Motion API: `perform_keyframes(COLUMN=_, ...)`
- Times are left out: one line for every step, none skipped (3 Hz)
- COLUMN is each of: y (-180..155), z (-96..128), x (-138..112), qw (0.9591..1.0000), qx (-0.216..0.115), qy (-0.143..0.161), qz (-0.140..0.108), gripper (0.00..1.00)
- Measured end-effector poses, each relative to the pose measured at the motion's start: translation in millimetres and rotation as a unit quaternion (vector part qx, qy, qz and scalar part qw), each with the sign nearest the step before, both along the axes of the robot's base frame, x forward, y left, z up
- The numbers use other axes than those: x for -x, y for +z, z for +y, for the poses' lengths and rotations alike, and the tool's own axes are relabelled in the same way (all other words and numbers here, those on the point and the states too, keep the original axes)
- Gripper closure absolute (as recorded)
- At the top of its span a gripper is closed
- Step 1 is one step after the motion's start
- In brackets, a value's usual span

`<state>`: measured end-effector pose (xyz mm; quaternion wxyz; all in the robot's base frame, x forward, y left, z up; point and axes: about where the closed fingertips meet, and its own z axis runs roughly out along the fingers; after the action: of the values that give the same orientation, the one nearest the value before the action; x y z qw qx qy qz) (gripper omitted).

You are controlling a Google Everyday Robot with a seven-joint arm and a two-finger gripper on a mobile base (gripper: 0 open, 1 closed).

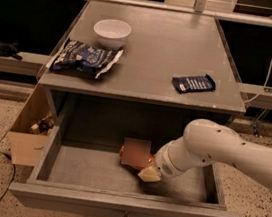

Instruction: Place coke can into top drawer

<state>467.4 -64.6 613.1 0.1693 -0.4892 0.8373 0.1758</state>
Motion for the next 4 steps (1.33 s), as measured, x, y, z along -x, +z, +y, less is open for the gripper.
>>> perform_keyframes(y=0.0, z=0.0, x=0.0, qw=1.0000, qx=0.000, qy=0.000, qz=0.000, gripper=0.85)
perform_keyframes(y=0.0, z=0.0, x=0.0, qw=1.0000, qx=0.000, qy=0.000, qz=0.000, gripper=0.61)
perform_keyframes(y=0.0, z=0.0, x=0.0, qw=1.0000, qx=0.000, qy=0.000, qz=0.000, gripper=0.39)
perform_keyframes(y=0.0, z=0.0, x=0.0, qw=1.0000, qx=0.000, qy=0.000, qz=0.000, gripper=0.15)
